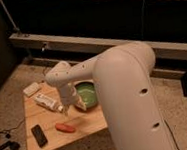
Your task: Push the ceramic bowl across the table
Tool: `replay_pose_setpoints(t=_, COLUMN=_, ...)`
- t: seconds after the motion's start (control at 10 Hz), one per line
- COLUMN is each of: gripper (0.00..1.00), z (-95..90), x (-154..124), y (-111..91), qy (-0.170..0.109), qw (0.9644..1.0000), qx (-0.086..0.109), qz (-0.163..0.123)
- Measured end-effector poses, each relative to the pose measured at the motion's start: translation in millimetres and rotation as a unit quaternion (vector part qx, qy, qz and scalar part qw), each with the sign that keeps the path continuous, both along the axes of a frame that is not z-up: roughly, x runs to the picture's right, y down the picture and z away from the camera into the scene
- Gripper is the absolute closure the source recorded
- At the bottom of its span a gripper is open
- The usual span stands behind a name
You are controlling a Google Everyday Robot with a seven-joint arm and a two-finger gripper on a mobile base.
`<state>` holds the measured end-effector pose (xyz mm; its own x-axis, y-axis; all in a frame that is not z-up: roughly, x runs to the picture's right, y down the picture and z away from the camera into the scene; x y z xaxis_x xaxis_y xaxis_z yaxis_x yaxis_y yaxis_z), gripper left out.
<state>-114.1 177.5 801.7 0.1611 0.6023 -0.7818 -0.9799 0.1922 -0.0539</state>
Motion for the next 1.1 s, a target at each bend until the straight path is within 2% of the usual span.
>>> replay_pose_setpoints(t=0.5, gripper=0.35, z=14.1, x=8.5, y=35.6, qy=0.010, qw=0.9994, qx=-0.034, qz=-0.001)
replay_pose_setpoints(t=1.1, gripper=0.35, z=34.4, x=7.0, y=33.6, qy=0.024, qw=0.9992, qx=-0.030, qz=0.008)
